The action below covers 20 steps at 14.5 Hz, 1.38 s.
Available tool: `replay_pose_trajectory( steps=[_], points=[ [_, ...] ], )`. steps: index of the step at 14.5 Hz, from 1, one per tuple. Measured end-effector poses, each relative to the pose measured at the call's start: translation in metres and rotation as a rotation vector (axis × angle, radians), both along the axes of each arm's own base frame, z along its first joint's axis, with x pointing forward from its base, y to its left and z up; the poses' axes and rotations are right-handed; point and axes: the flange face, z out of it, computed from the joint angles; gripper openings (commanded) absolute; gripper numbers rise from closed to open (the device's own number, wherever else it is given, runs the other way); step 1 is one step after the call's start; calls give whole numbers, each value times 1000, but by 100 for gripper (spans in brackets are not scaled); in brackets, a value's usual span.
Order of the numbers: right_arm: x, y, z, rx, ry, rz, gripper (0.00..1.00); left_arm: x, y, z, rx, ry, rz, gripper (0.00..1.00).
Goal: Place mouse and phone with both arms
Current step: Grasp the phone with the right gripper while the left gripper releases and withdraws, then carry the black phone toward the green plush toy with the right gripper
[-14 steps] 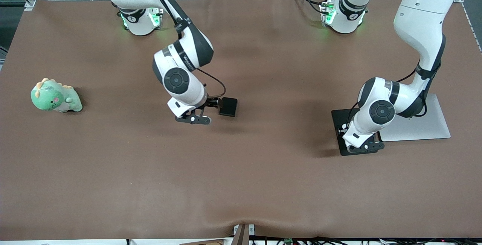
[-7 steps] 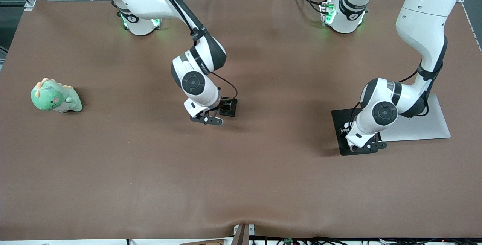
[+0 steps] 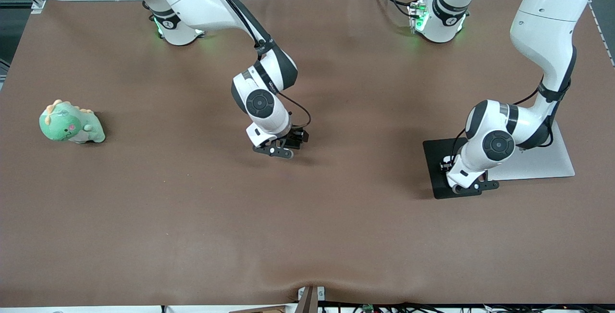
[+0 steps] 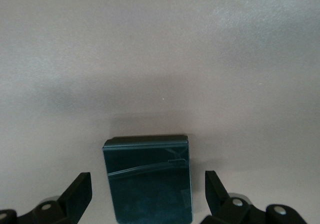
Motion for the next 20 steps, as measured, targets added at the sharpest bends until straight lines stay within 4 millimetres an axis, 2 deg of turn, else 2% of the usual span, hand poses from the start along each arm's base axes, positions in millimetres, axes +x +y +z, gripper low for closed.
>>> replay_pose_trajectory(
  steps=[2,4,6,8,9,10,11,13,16,18,20],
  points=[
    [-6,-1,-8,-7,5,-1,100,6,-5,9,-8,-25,-5,100],
    [-11,3,-11,-12,9,-11,100,19,-14,40,-15,-81,-12,100],
    [-14,6,-14,-14,11,-17,100,34,-18,96,-2,-139,-10,100],
    [-18,10,-17,-18,14,-30,100,43,-15,170,23,-180,15,100],
    [-20,11,-19,-20,14,-30,83,42,-13,211,22,-191,42,100],
    [-21,12,-21,-21,15,-28,45,38,-12,251,16,-203,67,100],
    [-22,12,-22,-23,16,-26,0,30,-11,288,13,-217,78,100],
    [-21,13,-21,-24,13,-23,0,8,-10,348,29,-235,45,100],
    [-16,4,-19,-58,57,-28,0,-29,-11,409,13,-233,-44,100],
    [1,-16,-2,-90,117,-49,0,-47,-11,437,-30,-244,-94,100],
    [26,-47,29,-85,141,-60,0,-63,-7,448,-37,-199,-107,100]
  ],
)
